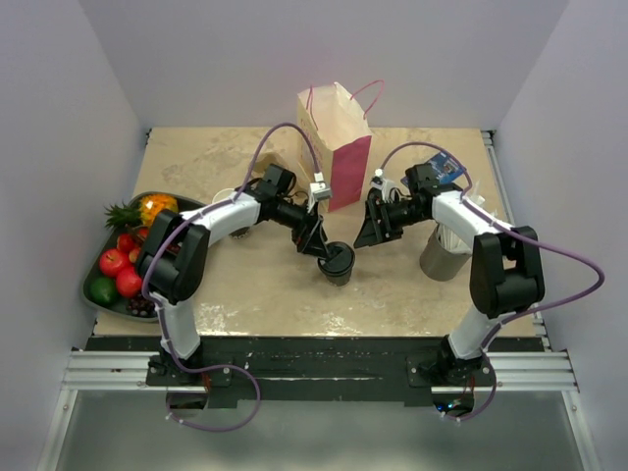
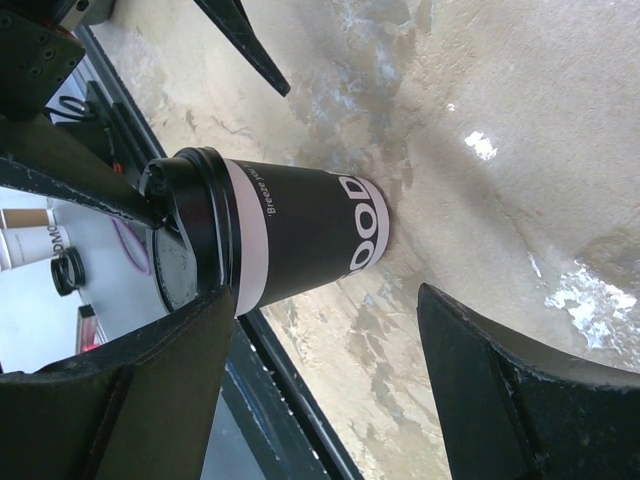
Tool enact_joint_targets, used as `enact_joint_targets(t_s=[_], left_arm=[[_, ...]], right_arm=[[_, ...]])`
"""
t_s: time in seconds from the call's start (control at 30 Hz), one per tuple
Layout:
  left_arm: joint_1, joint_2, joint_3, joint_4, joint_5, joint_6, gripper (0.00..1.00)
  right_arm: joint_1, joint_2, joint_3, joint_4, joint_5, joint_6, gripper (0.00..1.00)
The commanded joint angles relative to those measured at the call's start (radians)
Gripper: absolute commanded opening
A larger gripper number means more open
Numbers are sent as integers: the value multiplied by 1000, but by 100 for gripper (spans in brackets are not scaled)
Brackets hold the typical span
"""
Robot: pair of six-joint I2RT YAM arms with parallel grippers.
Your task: Pack the takeout coffee
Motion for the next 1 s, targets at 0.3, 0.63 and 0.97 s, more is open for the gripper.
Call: enact_joint_targets(t_s=[0.3, 0.63, 0.97], left_arm=[[4, 32, 76, -3, 1, -1, 93], [4, 28, 79, 12, 23, -28, 93], [1, 20, 73, 30, 29, -49, 93]], right_arm=[[4, 41, 25, -76, -61, -70, 77], [4, 53, 57, -113, -107, -93, 77], [6, 76, 62, -117, -119, -85, 76]])
